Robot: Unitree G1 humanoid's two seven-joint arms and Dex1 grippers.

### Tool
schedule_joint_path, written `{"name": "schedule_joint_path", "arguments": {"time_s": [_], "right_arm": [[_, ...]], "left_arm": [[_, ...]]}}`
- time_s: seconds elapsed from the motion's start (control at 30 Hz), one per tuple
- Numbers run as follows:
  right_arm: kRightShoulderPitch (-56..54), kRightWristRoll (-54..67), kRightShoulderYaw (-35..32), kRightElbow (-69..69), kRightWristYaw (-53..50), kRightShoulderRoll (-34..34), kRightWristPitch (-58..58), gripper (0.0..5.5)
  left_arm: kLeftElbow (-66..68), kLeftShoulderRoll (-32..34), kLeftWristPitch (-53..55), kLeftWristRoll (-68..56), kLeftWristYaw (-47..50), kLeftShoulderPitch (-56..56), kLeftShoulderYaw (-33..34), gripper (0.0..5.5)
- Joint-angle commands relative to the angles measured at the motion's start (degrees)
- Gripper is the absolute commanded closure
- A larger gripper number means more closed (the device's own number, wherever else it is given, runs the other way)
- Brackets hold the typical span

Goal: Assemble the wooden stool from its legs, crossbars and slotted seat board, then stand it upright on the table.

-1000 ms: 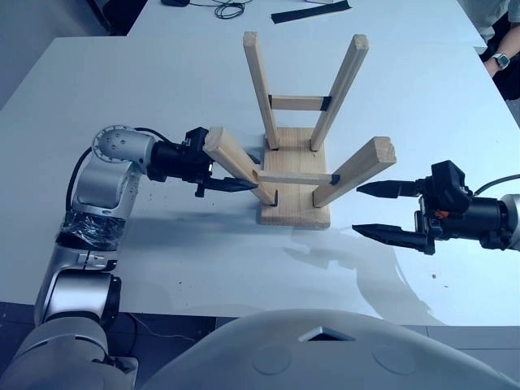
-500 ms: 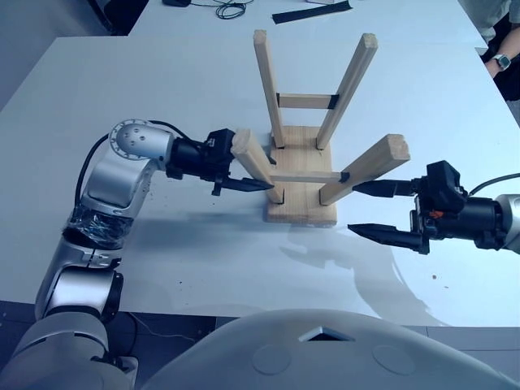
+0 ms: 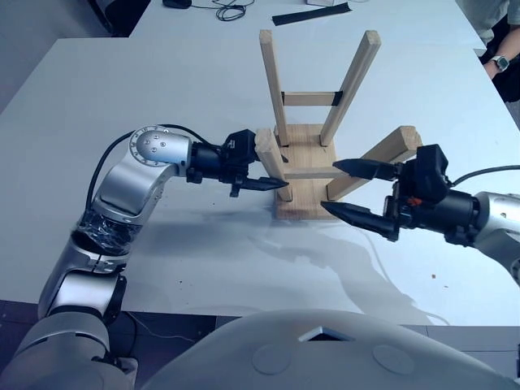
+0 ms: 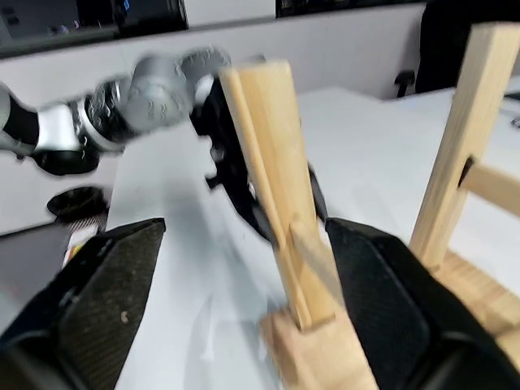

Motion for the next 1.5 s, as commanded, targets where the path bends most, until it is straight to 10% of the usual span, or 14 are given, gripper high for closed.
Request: {"name": "schedule_joint_path", "arguments": {"time_s": [0.03, 0.37, 0.63, 0.83, 1.03, 1.33, 1.5], "right_arm": [[-5.2, -0.9, 4.3, -2.2, -8.7, 4.6, 0.3, 1.85], [-17.3, -1.3, 6.4, -2.1, -19.5, 11.1, -0.7, 1.85], [-24.8, 20.8, -13.4, 6.7, -24.0, 2.1, -2.9, 1.85], [-11.7, 2.8, -23.9, 17.9, -25.6, -1.9, -5.1, 1.85], [2.8, -17.5, -19.3, 21.5, -25.4, 3.0, -12.3, 1.85], [-1.9, -32.1, -14.8, 27.1, -29.4, 6.7, -17.1, 0.4], [-9.6, -32.5, 8.6, 11.1, -35.4, 18.1, -5.2, 0.13]], "left_arm": [[6.6, 2.4, 0.9, 12.0, 3.7, 4.8, -7.0, 3.44], [9.6, 3.2, -1.5, 11.4, 3.4, 2.1, -8.3, 3.44], [10.2, 8.5, -2.6, 9.5, -0.7, 1.0, -5.5, 3.44], [7.9, 8.5, -1.3, 8.5, 1.7, 3.7, -4.4, 3.44], [6.3, 10.0, -1.1, 8.1, 2.4, 6.2, -3.3, 3.44], [7.7, 9.6, -1.4, 8.4, 1.8, 4.4, -4.1, 3.44], [7.7, 8.4, -1.2, 9.0, 1.5, 2.9, -5.6, 3.44]]}}
